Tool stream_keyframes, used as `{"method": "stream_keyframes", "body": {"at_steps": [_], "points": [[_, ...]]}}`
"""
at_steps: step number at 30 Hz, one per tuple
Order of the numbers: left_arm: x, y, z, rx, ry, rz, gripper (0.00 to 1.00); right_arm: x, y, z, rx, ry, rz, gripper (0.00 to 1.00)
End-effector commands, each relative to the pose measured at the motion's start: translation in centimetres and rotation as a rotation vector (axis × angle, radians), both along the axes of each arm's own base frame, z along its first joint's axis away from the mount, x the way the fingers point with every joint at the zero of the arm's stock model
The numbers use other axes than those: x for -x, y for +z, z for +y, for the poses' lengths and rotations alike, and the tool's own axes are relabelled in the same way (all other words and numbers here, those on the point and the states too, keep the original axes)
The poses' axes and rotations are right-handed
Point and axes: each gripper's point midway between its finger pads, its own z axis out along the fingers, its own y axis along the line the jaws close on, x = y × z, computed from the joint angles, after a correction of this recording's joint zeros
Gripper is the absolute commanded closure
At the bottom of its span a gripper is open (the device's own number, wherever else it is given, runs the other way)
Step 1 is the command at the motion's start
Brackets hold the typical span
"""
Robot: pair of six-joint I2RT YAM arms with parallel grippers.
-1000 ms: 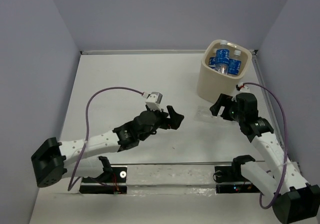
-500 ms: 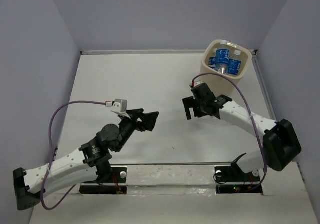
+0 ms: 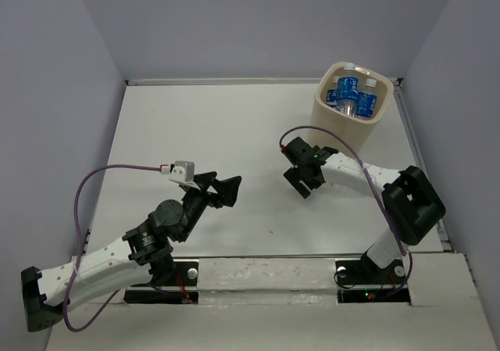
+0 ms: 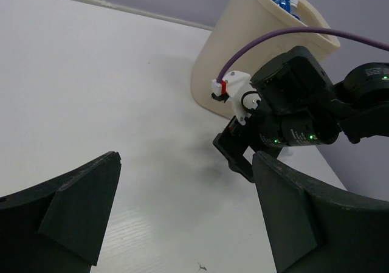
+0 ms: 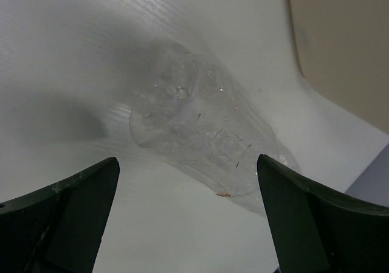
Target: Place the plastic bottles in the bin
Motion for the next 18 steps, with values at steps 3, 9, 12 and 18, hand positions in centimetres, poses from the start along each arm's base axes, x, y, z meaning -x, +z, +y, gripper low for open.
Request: {"method": "stream_keyframes", "body": {"at_steps": [3,9,12,18], "points": [[-0.7,0.8,0.8,0.022,0.057,-0.042,0.01,-2.0,-0.2,-0.1,0.134,0.126,-0.025,0.00],[-0.9,-0.1,1.2,0.006,0.083,-0.035,0.01,-2.7,-2.3,0.8,0.143,0.165,0.014,0.08],[-1.1,-0.4,1.4,0.002,0.102,-0.031,0.01,-2.6,-3.1,1.5,0.112,0.177,0.032,0.19],[-1.2,-0.8,1.7,0.002,0.118,-0.021,0.01,-2.8,-3.0,2.2,0.075,0.174,0.025,0.50]]}}
